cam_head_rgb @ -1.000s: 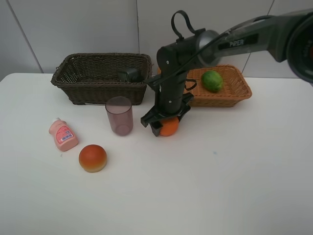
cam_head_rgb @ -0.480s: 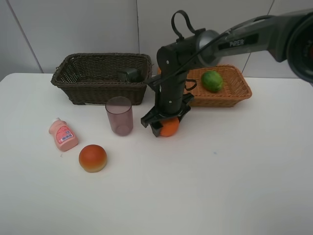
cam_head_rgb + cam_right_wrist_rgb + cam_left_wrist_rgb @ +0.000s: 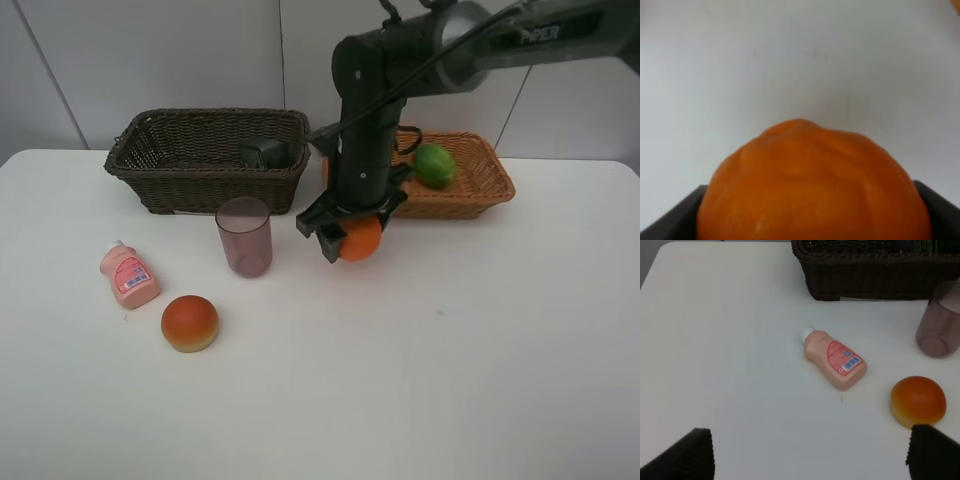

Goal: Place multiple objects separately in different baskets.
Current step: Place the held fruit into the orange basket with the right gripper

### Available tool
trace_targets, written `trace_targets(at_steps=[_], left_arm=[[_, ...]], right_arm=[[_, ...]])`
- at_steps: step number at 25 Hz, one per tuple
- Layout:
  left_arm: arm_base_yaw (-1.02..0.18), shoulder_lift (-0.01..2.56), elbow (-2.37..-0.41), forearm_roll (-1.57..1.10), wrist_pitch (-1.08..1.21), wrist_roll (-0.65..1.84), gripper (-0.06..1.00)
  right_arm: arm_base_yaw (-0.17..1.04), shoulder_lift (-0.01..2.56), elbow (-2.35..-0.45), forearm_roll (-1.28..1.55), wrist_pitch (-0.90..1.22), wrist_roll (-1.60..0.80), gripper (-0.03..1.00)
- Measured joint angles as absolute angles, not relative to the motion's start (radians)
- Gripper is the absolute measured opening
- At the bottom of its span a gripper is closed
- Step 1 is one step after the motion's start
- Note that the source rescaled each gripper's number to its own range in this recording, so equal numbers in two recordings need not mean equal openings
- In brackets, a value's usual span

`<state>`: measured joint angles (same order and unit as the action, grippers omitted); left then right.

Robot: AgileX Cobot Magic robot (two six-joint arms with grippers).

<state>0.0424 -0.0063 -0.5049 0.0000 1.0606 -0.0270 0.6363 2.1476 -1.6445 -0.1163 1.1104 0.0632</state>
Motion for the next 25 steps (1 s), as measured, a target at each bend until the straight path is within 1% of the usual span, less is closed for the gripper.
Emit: trace_targets(at_steps=[5,11,17,21,25], left_arm=[[0.042,-0.006,-0.505,0.000,1.061,-0.027,1.00],[0.042,-0.006,-0.505,0.000,1.061,-0.027,1.00],[0.042,-0.006,-0.505,0.000,1.061,-0.027,1.00],[0.042,-0.006,-0.505,0.000,1.061,-0.027,1.00],[0.042,-0.006,-0.505,0.000,1.061,-0.027,1.00]], right_arm=[[0.636,2.093,-1.645,-0.116,1.178,0.060,0.64],[0.619,2.036,-1.645,-0.148,1.190,0.060,0.64],[0.539,2.024,-1.645,-0.225,1.195,0.060,0.64],[0.463,2.018,-1.645,-0.282,1.156,0.060,0.64],[0.397,2.018,-1.645,-0.319,1.072,0.059,0.64]])
